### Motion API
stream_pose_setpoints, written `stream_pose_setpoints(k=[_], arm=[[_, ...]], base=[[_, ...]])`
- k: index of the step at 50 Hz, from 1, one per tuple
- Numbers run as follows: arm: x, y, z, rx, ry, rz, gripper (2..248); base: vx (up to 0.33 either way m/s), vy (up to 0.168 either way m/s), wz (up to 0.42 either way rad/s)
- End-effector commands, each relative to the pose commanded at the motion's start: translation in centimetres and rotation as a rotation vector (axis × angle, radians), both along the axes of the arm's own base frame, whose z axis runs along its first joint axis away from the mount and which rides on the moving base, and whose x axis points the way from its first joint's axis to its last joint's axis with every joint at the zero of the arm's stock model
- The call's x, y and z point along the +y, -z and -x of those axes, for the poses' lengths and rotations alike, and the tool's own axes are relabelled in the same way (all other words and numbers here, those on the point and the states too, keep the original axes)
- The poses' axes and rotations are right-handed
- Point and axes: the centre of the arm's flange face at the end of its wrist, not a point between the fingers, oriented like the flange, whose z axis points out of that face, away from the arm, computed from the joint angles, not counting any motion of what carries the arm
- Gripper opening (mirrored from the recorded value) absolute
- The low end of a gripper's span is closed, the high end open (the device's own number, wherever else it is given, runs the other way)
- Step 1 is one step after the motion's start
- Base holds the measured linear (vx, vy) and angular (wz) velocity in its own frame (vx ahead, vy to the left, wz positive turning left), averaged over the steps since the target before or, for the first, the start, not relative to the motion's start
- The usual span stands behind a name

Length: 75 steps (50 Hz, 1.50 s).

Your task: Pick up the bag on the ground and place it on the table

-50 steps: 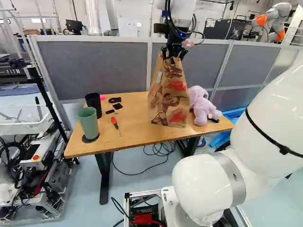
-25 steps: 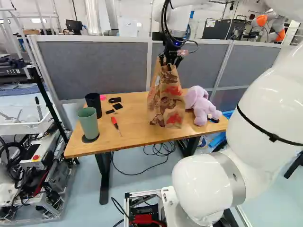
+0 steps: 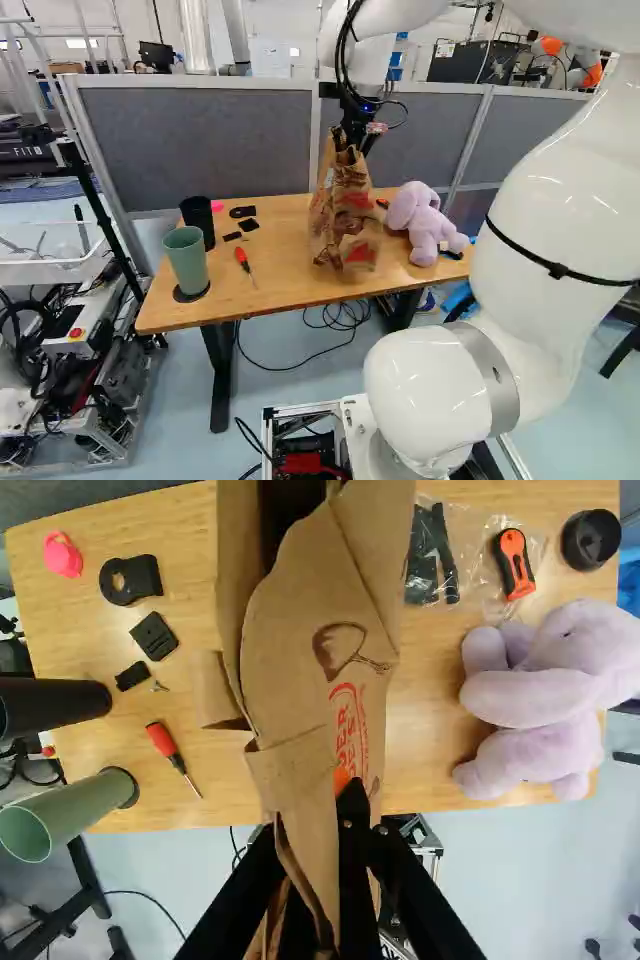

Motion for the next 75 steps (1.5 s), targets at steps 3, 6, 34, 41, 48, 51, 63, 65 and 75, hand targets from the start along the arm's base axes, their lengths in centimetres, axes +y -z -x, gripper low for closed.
stream_pose_setpoints(k=[3,6,34,41,48,51,63,65,75], arm=[[0.0,0.4,-0.3,-0.004,0.0,0.0,21],[0.0,0.8,-0.6,-0.008,0.0,0.0,21],[0.1,4.7,-3.4,-0.025,0.002,0.0,21],[0.2,5.7,-3.8,-0.008,0.002,0.001,21],[0.2,6.7,-4.3,0.011,0.002,0.002,21],[0.2,6.9,-4.4,0.016,0.002,0.002,21],[0.2,7.1,-4.5,0.02,0.002,0.002,21],[0.2,7.1,-4.5,0.02,0.002,0.002,21],[0.2,7.1,-4.5,0.02,0.002,0.002,42]], base=[[0.0,0.0,0.0],[0.0,0.0,0.0],[0.0,0.0,0.0],[0.0,0.0,0.0],[0.0,0.0,0.0],[0.0,0.0,0.0],[0.0,0.0,0.0],[0.0,0.0,0.0],[0.0,0.0,0.0]])
